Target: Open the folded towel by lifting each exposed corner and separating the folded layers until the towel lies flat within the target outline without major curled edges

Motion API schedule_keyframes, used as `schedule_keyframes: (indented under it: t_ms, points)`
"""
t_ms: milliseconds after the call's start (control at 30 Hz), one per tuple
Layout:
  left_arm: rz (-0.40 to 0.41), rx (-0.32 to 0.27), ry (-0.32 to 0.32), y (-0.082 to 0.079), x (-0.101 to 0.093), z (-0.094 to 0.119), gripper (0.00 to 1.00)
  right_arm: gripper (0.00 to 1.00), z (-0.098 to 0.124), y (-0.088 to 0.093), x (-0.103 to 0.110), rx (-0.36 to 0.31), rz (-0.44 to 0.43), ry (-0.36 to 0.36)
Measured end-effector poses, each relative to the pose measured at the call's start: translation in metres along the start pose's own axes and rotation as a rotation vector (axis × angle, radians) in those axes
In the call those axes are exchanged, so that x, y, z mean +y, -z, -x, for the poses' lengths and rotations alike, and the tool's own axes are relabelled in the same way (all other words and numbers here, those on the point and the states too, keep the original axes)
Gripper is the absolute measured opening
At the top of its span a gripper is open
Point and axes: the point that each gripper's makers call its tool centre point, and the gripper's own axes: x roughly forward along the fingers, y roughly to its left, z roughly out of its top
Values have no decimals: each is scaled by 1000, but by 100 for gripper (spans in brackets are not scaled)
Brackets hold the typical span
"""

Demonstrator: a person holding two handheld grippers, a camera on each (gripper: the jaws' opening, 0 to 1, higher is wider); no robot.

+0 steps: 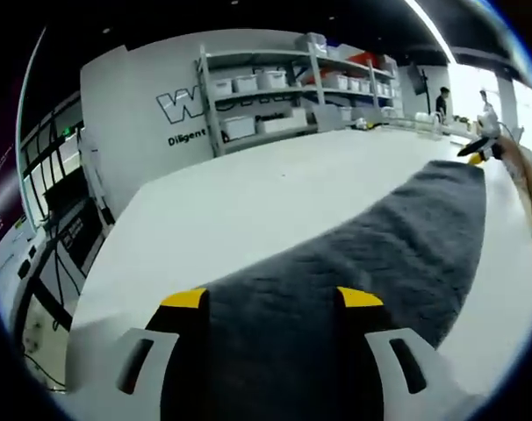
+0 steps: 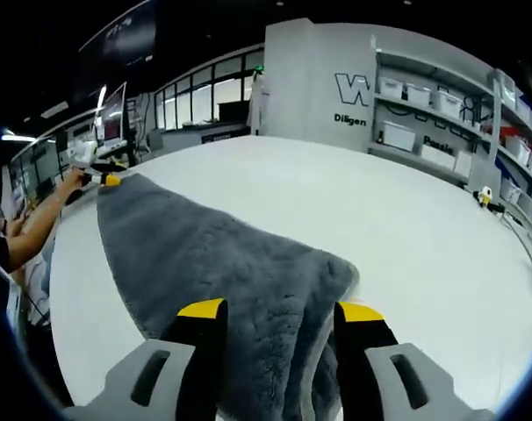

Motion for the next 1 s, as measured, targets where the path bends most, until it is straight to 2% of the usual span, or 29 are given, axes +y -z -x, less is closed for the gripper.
schedule_keyframes:
  t_ms: [133, 233, 300, 367, 467, 533, 633, 733, 800, 900, 1000]
  points:
    - [-5, 27, -37, 5, 12, -9, 49, 43, -11, 1, -4, 24, 11, 31]
    - [4, 35, -34, 6, 14, -12, 46, 41, -17, 2, -11, 38, 11, 43]
    - [5, 39, -33, 6, 17, -14, 44, 39, -20, 7, -13, 69, 14, 59]
    - [13, 57, -8, 9, 15, -16, 44, 38, -24, 9, -18, 86, 20, 62]
    - [19, 81, -12, 15, 20, -20, 43, 36, -29, 8, -26, 87, 10, 53]
    - [20, 91, -15, 19, 22, -21, 41, 34, -31, 10, -24, 86, 6, 47]
    - [13, 84, 8, 19, 16, -22, 37, 32, -37, 12, -27, 100, -1, 37]
    - [5, 81, 25, 18, 14, -24, 30, 25, -38, 11, -27, 99, 0, 29]
    - [2, 77, 55, 18, 9, -25, 24, 21, -38, 12, -22, 99, 3, 18]
    - [-11, 71, 54, 18, 7, -25, 22, 15, -39, 15, -13, 95, 11, 3]
    - [-13, 58, 86, 18, 3, -26, 13, 11, -39, 15, -13, 90, 6, 1]
